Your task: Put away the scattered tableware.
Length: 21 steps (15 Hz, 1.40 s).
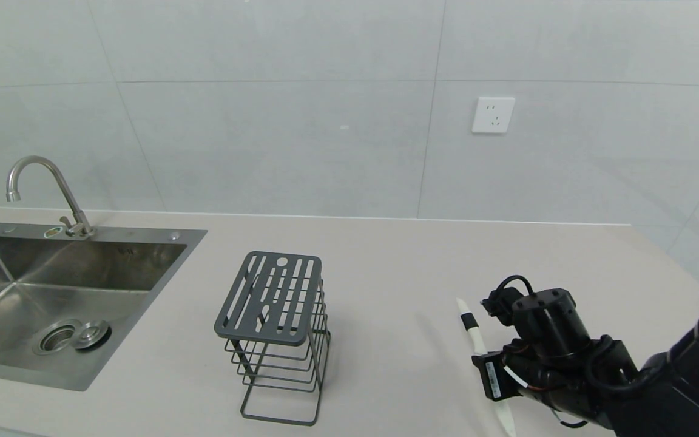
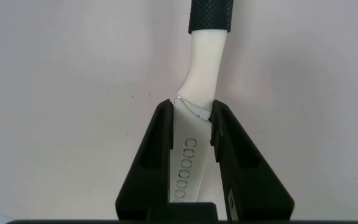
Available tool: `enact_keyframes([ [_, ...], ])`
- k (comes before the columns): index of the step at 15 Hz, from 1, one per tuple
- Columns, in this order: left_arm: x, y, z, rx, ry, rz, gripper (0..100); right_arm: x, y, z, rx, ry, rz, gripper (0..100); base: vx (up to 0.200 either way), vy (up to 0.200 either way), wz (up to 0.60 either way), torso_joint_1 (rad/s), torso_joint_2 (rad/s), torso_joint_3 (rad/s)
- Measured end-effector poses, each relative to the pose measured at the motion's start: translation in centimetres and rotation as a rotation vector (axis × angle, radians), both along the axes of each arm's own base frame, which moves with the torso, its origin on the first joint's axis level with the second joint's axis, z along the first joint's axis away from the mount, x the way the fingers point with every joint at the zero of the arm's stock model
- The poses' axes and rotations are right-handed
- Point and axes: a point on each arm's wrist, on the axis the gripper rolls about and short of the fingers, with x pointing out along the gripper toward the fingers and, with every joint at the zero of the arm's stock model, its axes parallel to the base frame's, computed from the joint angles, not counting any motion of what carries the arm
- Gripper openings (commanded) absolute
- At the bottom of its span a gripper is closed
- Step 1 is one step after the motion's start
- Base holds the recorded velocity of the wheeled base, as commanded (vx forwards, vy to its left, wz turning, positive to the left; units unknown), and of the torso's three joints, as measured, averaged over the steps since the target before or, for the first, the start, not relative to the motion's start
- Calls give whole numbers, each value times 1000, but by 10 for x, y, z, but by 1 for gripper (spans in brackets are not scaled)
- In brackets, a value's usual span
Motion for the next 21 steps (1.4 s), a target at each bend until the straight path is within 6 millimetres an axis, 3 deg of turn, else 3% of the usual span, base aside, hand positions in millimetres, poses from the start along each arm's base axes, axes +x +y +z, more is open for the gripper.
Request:
enact_keyframes([
  [11,0,-1,0,27,-2,-45,100,-27,-16,39,100,-137,74,0,0,0,0,0,0,0],
  [16,0,-1,0,16,-1,-52,100,-21,-29,54,94,-300,284,0,0,0,0,0,0,0],
  [21,0,-1,0,14,-2,-52,100,-15,-47,57,105,-362,334,0,0,0,0,0,0,0],
])
